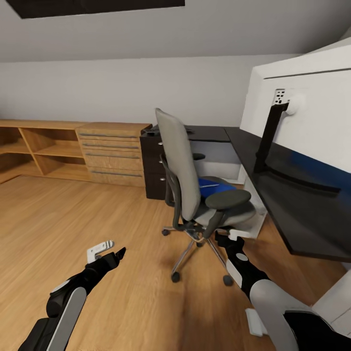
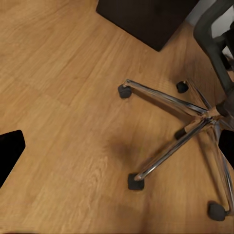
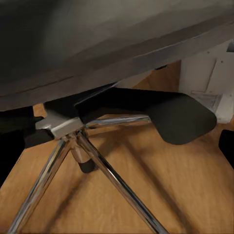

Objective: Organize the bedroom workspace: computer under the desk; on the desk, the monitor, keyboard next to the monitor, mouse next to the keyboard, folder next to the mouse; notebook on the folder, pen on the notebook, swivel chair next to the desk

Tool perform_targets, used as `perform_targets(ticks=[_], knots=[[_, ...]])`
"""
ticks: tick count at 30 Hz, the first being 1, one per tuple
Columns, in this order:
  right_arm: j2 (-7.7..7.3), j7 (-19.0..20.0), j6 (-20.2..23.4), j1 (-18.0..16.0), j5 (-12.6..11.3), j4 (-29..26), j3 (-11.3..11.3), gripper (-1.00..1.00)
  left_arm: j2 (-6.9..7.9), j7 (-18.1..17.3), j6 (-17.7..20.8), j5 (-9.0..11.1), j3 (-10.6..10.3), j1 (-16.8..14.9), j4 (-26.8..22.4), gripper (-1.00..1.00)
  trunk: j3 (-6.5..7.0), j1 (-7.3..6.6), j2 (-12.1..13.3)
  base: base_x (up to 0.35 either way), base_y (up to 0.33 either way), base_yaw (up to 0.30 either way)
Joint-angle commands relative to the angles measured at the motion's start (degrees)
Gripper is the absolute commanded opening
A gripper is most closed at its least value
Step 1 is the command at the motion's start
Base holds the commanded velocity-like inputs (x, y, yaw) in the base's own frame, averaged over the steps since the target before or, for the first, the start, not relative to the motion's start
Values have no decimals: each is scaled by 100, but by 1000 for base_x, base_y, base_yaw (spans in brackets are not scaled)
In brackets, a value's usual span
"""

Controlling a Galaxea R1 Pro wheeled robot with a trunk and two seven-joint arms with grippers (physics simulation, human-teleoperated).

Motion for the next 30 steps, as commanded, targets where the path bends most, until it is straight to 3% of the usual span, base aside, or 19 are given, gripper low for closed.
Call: perform_targets(ticks=[1, 13, 30], knots=[[4, 18, -29, -4, -40, 4, -17, 100, 2, 47, 23, 60, -3, -3, -6, 100, -5, -1, -2, 0, 0, 141], [3, 21, -29, -4, -38, 4, -12, 100, 2, 47, 23, 60, 11, -3, -5, 100, -5, -1, -2, 64, 0, 42], [13, 35, -264, -4, -40, 16, -8, 100, 2, 47, 23, 60, 50, -3, -5, 100, -5, -1, -2, 0, 0, 246]])
